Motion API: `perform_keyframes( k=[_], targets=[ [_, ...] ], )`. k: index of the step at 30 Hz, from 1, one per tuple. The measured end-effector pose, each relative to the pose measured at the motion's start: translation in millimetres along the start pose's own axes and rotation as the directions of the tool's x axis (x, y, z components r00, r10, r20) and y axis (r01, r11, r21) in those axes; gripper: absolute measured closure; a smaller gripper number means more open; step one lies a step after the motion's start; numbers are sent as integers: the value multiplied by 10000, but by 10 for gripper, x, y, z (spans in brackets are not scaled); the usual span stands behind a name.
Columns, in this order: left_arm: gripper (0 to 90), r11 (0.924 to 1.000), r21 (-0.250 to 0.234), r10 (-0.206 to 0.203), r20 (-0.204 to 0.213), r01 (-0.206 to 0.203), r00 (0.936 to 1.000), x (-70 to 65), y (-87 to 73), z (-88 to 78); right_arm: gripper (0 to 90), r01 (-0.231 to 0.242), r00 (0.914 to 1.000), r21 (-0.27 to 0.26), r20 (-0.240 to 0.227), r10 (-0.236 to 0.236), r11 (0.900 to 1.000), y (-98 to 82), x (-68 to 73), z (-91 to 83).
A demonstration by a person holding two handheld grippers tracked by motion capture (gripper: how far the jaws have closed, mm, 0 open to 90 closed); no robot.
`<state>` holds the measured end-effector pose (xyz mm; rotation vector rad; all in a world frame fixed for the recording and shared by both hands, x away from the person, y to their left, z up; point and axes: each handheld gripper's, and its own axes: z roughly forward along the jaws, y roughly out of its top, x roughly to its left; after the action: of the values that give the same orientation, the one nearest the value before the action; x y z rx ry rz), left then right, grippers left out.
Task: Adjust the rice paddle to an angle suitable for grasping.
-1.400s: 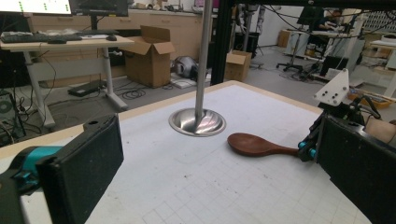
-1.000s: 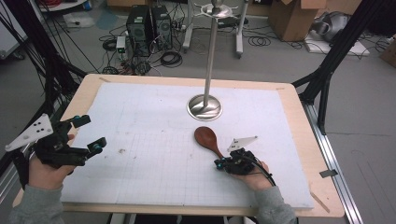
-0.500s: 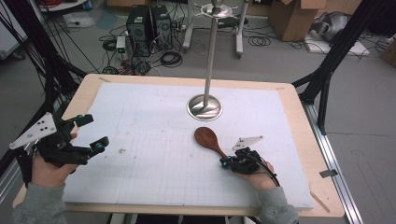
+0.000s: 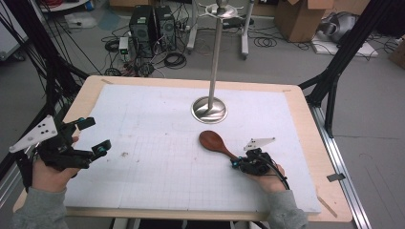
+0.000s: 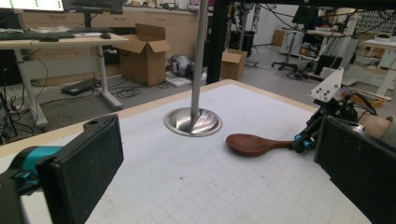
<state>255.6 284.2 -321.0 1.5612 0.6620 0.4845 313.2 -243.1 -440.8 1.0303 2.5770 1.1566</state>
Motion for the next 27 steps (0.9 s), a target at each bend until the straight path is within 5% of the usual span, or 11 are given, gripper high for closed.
perform_keyframes(
  k=[27],
  targets=[
    [18, 10000, 93, 16, -207, -14, 9998, -18, -27, -70, 897, -446, 9977, -410, 502, 466, 9982, -38, -212, -43]
  ],
)
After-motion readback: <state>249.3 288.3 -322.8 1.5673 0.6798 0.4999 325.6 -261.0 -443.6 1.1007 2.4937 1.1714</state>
